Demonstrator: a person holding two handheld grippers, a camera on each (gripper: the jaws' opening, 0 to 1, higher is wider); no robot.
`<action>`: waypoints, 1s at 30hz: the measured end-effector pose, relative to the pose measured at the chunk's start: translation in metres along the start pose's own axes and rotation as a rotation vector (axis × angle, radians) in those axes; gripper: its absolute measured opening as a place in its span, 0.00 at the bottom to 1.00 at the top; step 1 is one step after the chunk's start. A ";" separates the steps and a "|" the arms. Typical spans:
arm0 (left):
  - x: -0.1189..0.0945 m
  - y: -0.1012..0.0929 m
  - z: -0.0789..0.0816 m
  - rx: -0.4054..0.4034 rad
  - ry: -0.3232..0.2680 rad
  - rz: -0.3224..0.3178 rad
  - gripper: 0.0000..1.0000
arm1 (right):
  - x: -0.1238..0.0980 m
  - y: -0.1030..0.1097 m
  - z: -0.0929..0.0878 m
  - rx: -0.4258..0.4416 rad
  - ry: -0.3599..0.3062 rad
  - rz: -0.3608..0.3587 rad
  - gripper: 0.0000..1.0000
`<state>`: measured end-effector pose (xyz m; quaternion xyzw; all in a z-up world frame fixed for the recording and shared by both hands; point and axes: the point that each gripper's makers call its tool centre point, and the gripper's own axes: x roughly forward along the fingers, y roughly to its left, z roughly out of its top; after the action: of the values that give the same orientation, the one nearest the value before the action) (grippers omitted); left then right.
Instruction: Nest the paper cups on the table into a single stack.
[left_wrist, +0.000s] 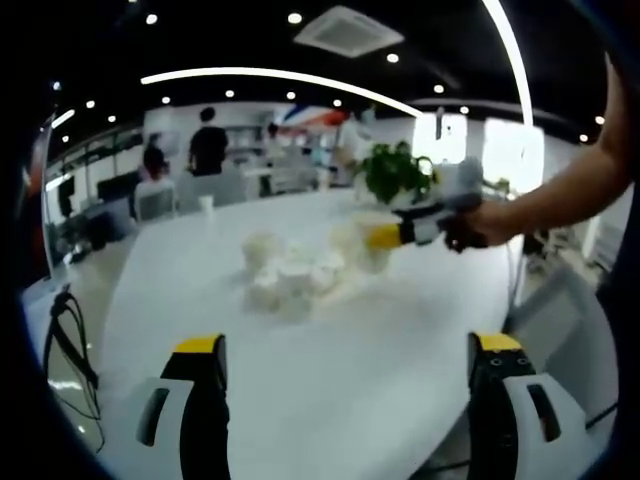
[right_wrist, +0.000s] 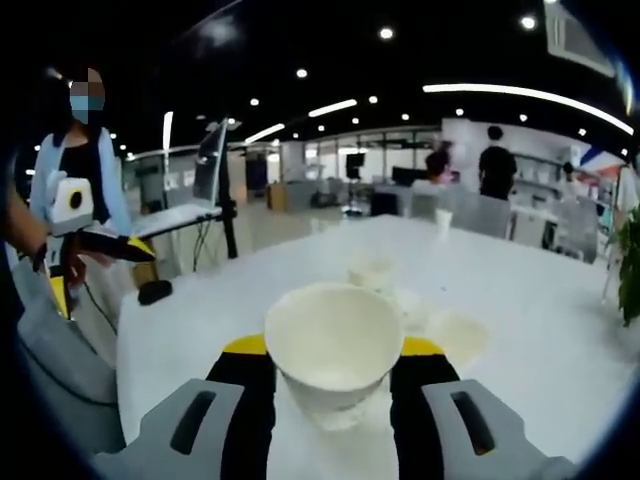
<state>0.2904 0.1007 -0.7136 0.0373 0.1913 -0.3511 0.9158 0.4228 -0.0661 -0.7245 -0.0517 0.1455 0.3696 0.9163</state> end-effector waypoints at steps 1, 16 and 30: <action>0.001 -0.001 0.000 -0.009 -0.004 -0.003 0.98 | -0.001 0.001 0.001 0.000 -0.002 0.002 0.42; 0.006 -0.008 0.000 -0.008 -0.004 -0.020 0.98 | -0.008 0.016 0.000 -0.007 -0.004 0.025 0.42; 0.010 -0.016 -0.002 -0.010 -0.004 -0.023 0.98 | -0.021 0.032 0.006 -0.025 -0.018 0.055 0.42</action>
<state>0.2862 0.0827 -0.7183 0.0298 0.1915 -0.3607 0.9123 0.3878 -0.0554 -0.7123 -0.0559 0.1342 0.3968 0.9063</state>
